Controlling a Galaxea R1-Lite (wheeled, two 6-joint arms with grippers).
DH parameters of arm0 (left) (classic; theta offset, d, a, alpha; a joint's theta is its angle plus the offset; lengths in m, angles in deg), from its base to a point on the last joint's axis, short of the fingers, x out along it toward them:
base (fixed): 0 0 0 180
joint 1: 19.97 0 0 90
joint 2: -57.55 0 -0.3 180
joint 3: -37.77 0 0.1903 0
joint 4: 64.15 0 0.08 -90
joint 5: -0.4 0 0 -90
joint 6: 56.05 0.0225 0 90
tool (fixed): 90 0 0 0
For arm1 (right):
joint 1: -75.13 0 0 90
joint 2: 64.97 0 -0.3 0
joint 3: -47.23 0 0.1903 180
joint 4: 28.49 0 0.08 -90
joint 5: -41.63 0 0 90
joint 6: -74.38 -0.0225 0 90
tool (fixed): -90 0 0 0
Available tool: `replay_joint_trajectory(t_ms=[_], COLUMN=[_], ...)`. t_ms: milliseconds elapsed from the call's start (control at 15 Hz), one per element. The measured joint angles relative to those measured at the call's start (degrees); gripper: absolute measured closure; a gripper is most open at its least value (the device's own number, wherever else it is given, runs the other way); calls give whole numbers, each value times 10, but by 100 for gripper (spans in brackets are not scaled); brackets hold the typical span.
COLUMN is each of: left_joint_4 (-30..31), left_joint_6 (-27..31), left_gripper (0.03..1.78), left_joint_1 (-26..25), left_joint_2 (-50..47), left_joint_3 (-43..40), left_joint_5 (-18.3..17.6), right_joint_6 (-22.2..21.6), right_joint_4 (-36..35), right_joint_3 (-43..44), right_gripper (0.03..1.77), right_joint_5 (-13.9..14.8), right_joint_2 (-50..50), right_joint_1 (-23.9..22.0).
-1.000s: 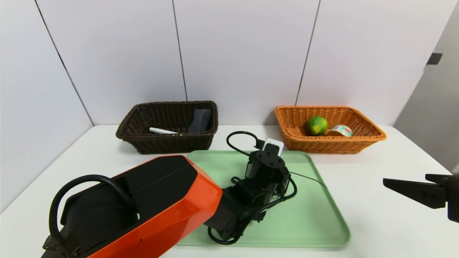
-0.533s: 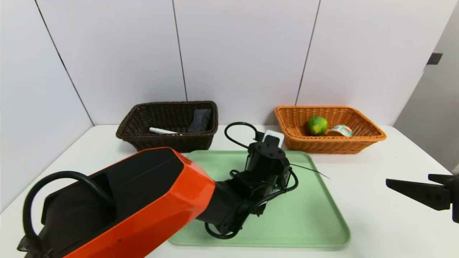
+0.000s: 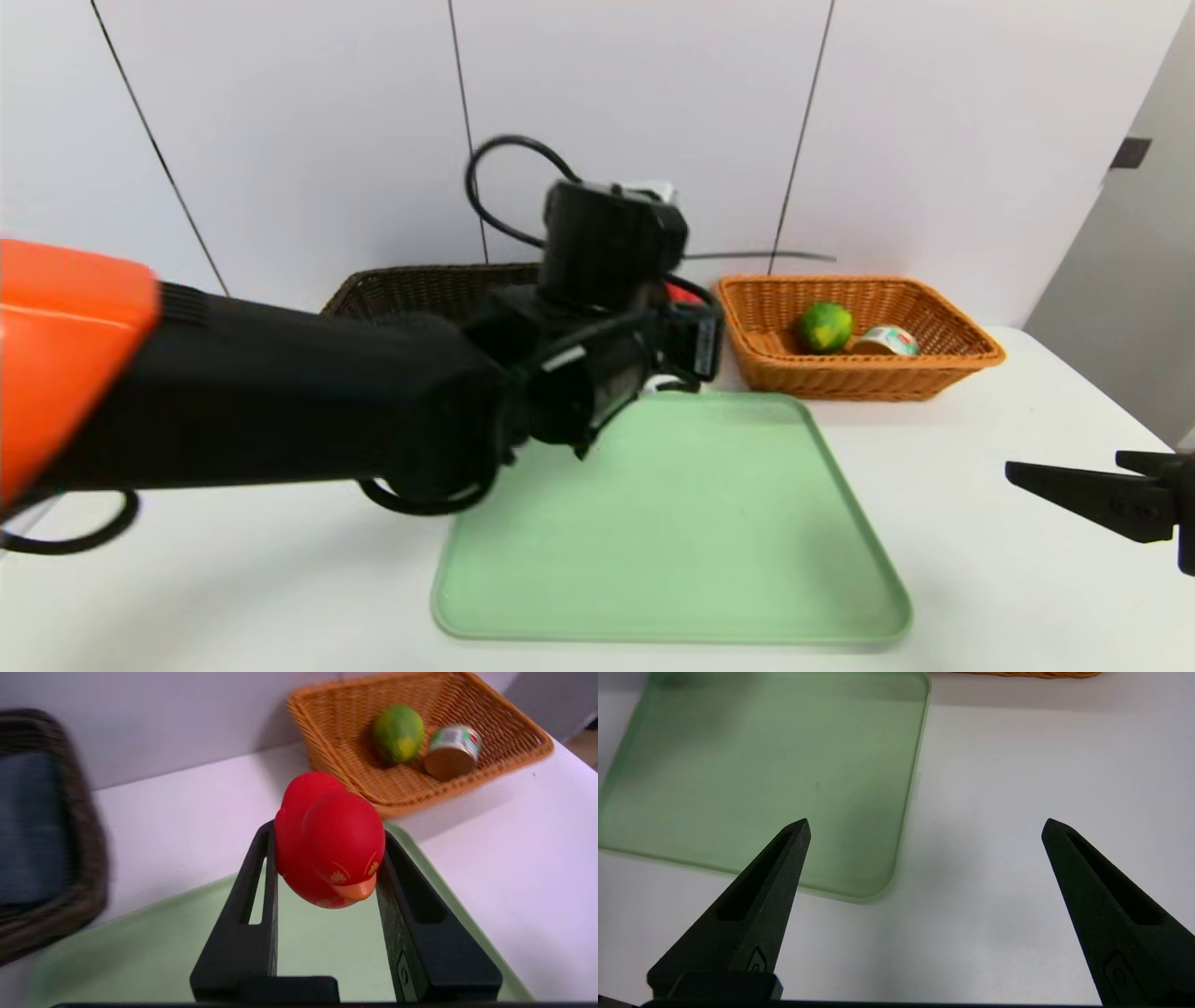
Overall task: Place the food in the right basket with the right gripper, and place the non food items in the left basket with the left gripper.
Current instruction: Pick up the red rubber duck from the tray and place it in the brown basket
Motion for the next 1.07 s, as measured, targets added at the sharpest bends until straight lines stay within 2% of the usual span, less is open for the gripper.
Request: replay_joint_trajectory(t_ms=[267,467,600,800,1067], left_joint_4=[-109,-127,-129,-128,-130], left_joint_6=[-1,4,8,25,28], left_gripper=[118,119,119,119,120], left_joint_1=[-140,-246,-299,-349,-375], left_joint_2=[-88,-100,-84,-33,46], left_joint_3=[10,12,12,13,63], left_joint_5=[-13,-55,-89,-120,-131], right_joint_6=[3,4,4,4,4], right_joint_4=[1,-2,-1,0,-3], right_joint_3=[5,16,24,29,30], right_gripper=[9,9,9,9,9], right_joint_5=[0,-1,-1,-1,-1], right_joint_2=[-14,-28,-37,-46,-53], right_joint_1=[-10,-14,-15,-15,-15])
